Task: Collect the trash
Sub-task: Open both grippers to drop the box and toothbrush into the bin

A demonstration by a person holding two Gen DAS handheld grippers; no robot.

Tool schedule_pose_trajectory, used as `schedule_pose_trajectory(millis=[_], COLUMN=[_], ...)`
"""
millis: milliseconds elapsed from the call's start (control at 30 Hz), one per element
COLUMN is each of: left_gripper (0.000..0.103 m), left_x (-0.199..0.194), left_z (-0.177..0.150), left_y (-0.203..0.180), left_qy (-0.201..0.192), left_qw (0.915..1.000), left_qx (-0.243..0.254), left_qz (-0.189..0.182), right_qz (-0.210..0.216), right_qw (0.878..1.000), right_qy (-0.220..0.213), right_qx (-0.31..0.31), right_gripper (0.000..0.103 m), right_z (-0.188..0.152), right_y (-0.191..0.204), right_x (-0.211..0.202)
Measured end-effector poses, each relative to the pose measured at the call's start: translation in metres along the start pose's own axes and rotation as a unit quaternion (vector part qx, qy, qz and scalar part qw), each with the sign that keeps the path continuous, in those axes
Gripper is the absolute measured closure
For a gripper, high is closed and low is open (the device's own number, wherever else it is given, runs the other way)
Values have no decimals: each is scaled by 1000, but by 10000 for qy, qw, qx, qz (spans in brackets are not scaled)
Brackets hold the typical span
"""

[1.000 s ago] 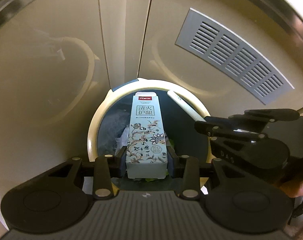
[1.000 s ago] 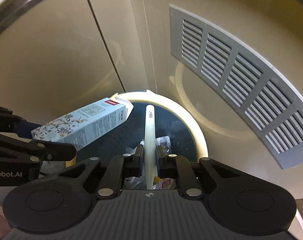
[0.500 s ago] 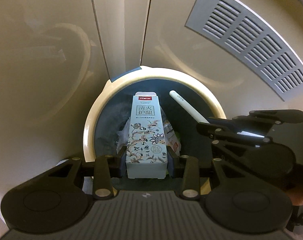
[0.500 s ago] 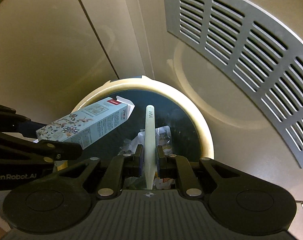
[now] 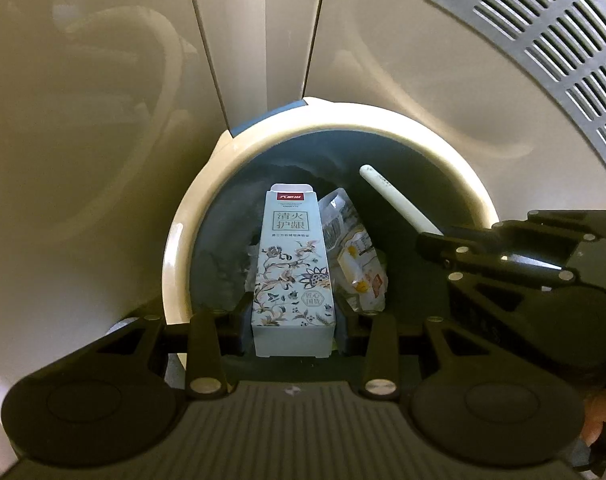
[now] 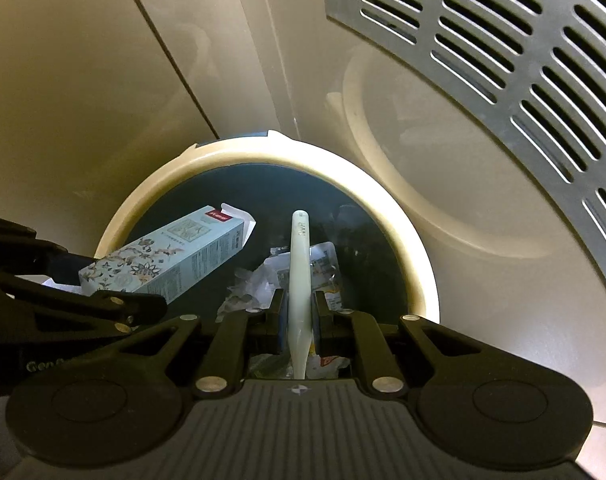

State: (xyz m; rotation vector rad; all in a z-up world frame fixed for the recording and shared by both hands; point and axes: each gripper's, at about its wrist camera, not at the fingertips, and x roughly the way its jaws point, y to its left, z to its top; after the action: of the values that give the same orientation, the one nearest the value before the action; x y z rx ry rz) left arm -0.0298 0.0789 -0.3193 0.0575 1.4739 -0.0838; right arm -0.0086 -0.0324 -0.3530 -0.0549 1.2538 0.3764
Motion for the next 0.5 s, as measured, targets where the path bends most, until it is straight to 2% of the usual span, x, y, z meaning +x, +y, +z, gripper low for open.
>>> schedule_pose_trajectory(millis=[267,300,333,367,400,433,467,500], left_gripper=[59,46,24,17,9,4,1,0], left_x=[4,5,6,9,10,12,13,13], left_z=[1,1,1,1,0,-1,-2,-3], left_y=[0,1,2,2,4,7,10,13], left_qy=[35,31,25,7,-20,-16,36,81], left_qw=[10000,10000,10000,9998,9997,9997,9998,9998], left_qx=[11,-4,-21,-60,-50,-30,-37,-79], left_qz=[1,27,32,165,252,247,214,186], right_qz=[-95,-132,-162,-238,-350,-430,-470,-478], right_qw=[9999,9999,9999,9997,9994,9989,9986,9984], right_qy=[24,8,2,11,33,73,111,144], right_qx=[-29,-31,-24,8,72,143,209,251], right_gripper=[89,88,85,78,67,59,46,39], right_z=[0,0,1,0,0,-1,-2,-3], right_y=[6,6,6,6,4,3,0,-2], right_x=[2,2,2,1,1,1,0,-2])
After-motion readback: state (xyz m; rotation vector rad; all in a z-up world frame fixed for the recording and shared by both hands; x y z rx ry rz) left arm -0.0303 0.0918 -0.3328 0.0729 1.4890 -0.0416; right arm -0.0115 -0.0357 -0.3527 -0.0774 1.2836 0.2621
